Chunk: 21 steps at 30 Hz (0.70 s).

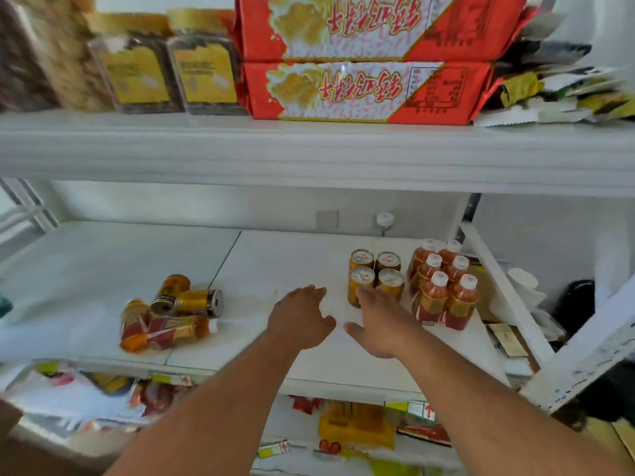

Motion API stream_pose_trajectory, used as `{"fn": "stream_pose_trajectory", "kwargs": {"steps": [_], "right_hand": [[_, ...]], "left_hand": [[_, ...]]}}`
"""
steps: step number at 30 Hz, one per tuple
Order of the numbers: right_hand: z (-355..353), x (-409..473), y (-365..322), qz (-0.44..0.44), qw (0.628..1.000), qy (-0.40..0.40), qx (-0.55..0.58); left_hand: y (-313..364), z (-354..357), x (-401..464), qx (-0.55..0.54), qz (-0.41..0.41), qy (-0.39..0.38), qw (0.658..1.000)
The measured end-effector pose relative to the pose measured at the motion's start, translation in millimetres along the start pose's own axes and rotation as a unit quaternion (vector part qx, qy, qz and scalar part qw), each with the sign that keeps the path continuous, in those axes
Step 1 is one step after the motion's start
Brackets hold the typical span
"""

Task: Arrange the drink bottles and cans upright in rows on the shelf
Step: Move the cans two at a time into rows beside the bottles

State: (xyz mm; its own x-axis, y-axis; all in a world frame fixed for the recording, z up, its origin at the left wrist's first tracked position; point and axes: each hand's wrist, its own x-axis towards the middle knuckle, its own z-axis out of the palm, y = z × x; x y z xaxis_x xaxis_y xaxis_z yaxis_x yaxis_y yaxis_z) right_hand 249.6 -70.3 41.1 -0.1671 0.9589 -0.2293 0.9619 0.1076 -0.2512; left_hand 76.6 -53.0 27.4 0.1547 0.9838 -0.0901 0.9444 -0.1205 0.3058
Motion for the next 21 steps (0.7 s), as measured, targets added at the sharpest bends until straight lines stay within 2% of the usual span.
{"fn": "stream_pose_trajectory", "kwargs": {"steps": [12, 21], "right_hand": [[14.4, -78.7, -34.1, -0.062, 0.997, -0.039, 0.026], [31.1, -107.7, -95.1, -0.083, 0.995, -0.032, 0.034]], "left_hand": [[-3.5, 0.1, -121.3, 0.010, -0.055, 0.002, 0.998], [-56.0, -14.5, -169.3, 0.001, -0.082, 0.024, 0.996]]}}
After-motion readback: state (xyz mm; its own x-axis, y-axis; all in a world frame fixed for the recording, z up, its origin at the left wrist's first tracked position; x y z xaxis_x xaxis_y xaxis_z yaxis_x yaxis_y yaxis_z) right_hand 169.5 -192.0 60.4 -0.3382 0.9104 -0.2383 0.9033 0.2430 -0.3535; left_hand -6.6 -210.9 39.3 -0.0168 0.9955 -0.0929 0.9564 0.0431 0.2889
